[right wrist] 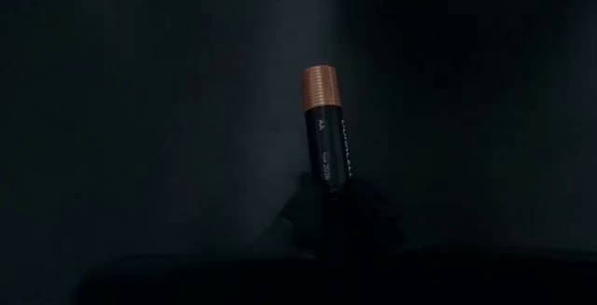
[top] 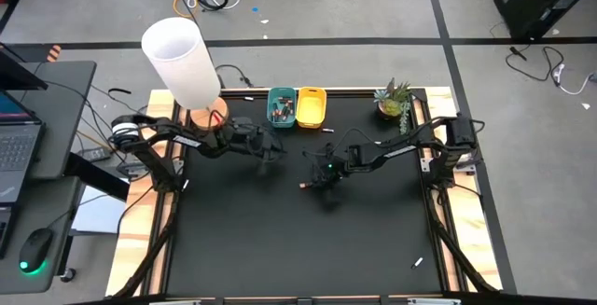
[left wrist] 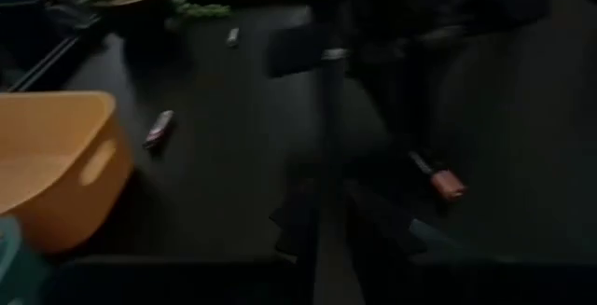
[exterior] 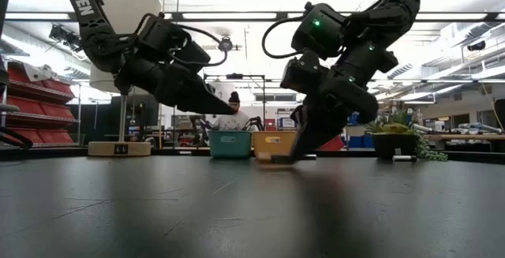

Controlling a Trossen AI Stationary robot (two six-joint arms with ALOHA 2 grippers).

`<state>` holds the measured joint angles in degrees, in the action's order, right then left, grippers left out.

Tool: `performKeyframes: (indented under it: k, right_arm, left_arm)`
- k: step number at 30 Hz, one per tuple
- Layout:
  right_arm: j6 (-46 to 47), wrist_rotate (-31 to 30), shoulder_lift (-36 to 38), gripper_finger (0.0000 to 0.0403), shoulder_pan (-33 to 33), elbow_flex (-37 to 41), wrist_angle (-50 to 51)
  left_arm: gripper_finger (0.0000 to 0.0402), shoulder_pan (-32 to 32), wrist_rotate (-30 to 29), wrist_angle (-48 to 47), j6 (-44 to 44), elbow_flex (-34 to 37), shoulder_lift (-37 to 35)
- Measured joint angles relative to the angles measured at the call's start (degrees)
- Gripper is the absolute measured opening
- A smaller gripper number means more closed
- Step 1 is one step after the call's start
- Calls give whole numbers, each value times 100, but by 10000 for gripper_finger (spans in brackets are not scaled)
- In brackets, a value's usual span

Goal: Sort batteries
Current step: Put the gold black battery into the blue bin

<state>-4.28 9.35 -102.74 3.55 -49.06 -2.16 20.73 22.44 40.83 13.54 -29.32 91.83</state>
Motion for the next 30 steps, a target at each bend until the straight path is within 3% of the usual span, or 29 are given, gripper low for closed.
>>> performKeyframes:
  k: [6, 11, 14, 22, 30]
  right_arm:
    - [-120, 120, 40, 29, 366, -7, -506]
    - [165, 124, 40, 27, 591, -11, -858]
    - [309, 127, 42, 29, 646, -11, -1122]
    - [709, 127, 44, 30, 776, -15, -1909]
    - [770, 100, 46, 30, 833, -20, -2005]
  left_arm:
    - [153, -295, -46, 1, 91, 0, 0]
    - [228, -421, -522, 60, 116, 0, 0]
    - [252, -426, -736, 117, 118, 0, 0]
    - [249, -428, -1111, 195, -1, 0, 0]
    - [227, -426, -1193, 220, -44, 0, 0]
